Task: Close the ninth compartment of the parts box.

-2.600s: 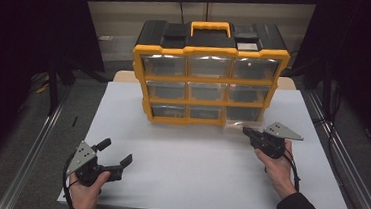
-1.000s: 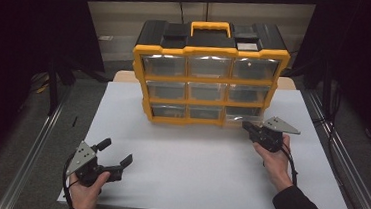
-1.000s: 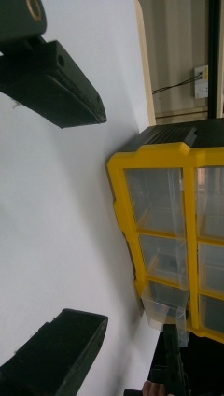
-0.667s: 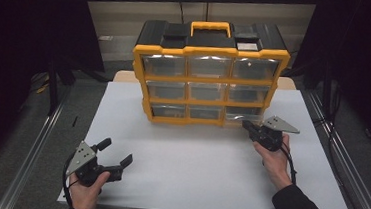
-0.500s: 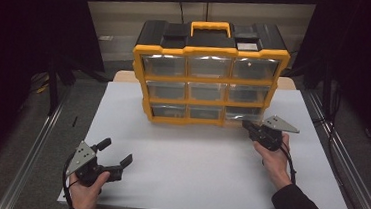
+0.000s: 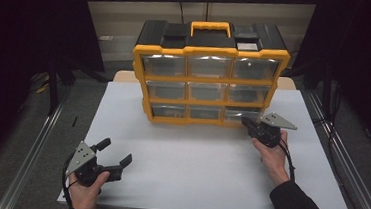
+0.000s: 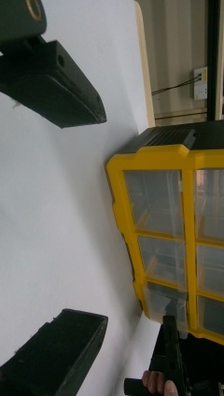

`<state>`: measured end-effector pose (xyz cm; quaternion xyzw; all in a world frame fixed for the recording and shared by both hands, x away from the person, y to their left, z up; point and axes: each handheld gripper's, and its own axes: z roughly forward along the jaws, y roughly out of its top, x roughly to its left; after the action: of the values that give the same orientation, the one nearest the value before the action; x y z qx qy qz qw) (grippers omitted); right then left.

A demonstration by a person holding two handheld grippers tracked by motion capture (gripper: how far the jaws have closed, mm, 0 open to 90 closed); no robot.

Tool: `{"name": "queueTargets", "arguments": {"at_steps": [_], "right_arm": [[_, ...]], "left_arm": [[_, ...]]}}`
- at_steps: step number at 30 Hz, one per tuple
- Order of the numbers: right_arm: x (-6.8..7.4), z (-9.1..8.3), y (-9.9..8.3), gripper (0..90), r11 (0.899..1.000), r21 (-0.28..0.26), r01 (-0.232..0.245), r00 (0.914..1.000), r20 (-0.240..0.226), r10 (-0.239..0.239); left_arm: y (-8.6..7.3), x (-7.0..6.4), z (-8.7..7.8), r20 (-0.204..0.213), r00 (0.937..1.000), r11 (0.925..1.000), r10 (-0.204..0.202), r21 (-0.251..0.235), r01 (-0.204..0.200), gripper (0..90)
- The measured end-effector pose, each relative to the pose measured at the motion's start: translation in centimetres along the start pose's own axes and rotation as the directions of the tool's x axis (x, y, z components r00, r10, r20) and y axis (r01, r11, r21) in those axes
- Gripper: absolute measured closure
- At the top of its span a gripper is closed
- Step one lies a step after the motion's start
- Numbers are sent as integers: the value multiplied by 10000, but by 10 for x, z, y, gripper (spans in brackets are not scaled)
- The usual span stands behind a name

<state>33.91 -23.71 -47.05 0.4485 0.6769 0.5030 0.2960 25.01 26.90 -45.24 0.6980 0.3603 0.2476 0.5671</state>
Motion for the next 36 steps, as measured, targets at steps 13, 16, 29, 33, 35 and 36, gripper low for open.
{"name": "queueTargets", "arguments": {"at_steps": [13,16,29,33,35,36], "right_arm": [[0,3,0,900,10000,-35,-58,10000,50,58],[0,3,0,900,10000,-39,-56,10000,54,56],[0,4,0,900,10000,-49,-80,9999,61,81],[0,5,0,900,9999,-61,-92,9999,98,93],[0,6,0,900,10000,-35,-89,9999,106,89],[0,7,-1,900,10000,-22,-91,9999,85,91]], "left_arm": [[0,0,1,55,10000,10000,-58,-20,58,42],[0,0,0,10,10000,10000,-17,-9,17,43],[0,0,1,33,10000,10000,-63,-20,63,43],[0,-1,1,30,10000,10000,-82,-39,82,43],[0,0,0,10,10000,10000,-33,-18,33,43],[0,0,0,10,10000,10000,-51,-27,51,43]]}}
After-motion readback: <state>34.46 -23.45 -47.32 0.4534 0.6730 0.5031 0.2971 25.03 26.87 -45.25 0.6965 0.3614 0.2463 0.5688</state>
